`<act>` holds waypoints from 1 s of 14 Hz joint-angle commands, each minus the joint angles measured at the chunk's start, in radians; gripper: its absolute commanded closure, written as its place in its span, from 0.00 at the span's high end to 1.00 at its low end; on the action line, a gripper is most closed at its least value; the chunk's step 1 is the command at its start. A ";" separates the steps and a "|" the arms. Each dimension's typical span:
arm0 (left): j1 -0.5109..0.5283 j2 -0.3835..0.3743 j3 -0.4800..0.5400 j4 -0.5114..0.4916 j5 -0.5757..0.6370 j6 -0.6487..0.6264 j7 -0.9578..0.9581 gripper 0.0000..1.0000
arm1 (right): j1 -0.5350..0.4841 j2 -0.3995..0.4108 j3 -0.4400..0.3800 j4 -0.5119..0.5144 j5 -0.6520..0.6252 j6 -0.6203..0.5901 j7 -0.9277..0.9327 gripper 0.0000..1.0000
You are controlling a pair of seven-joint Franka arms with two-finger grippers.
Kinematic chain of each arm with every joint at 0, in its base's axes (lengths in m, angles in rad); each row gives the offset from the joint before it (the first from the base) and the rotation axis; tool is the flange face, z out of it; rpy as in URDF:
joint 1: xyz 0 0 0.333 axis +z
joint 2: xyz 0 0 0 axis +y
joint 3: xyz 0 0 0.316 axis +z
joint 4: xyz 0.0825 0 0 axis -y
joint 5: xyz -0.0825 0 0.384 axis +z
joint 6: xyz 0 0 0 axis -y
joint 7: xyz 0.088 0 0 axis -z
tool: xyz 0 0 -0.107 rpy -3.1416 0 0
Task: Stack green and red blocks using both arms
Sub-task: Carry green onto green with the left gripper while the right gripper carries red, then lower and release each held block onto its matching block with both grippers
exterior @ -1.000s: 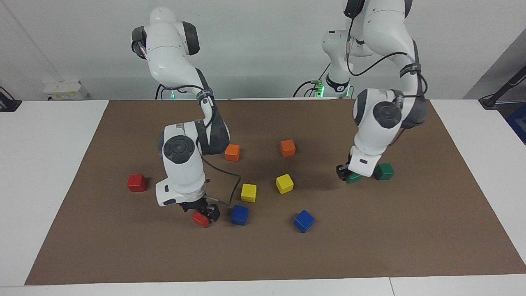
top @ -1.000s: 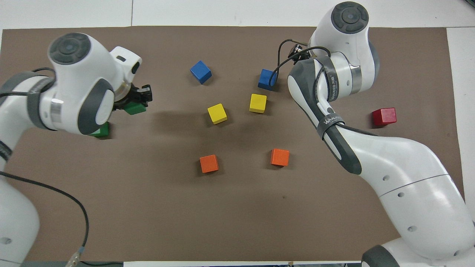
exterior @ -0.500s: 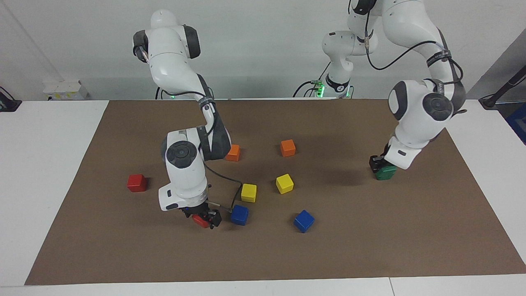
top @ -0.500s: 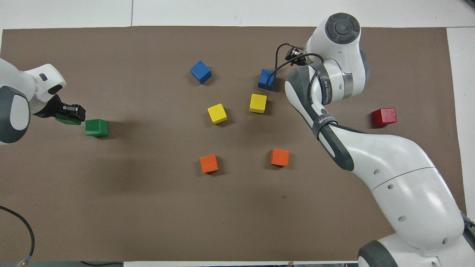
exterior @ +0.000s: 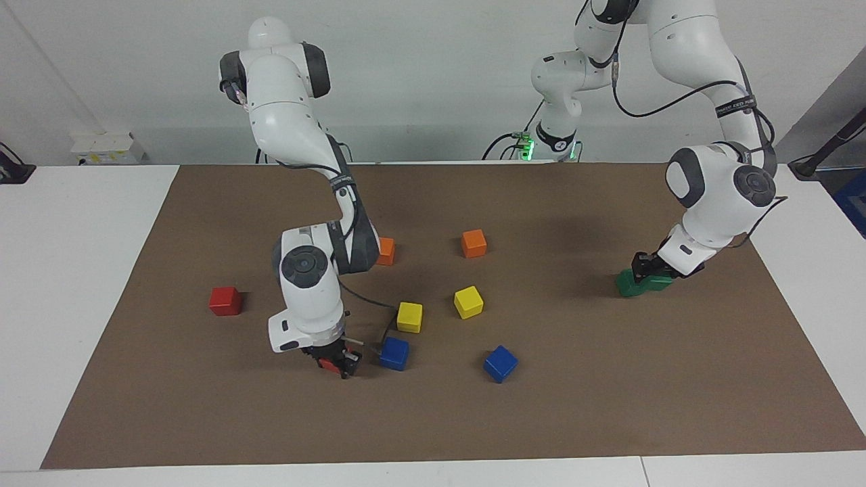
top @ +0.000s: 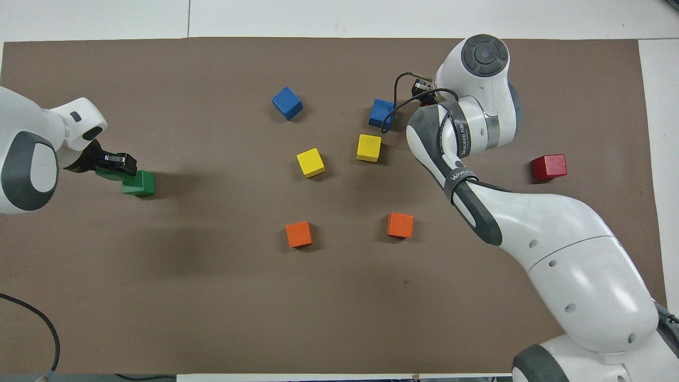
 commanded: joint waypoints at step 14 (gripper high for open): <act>-0.022 -0.066 0.006 -0.113 -0.015 0.070 -0.086 0.00 | -0.304 -0.535 0.009 -0.604 0.075 0.029 -0.701 0.00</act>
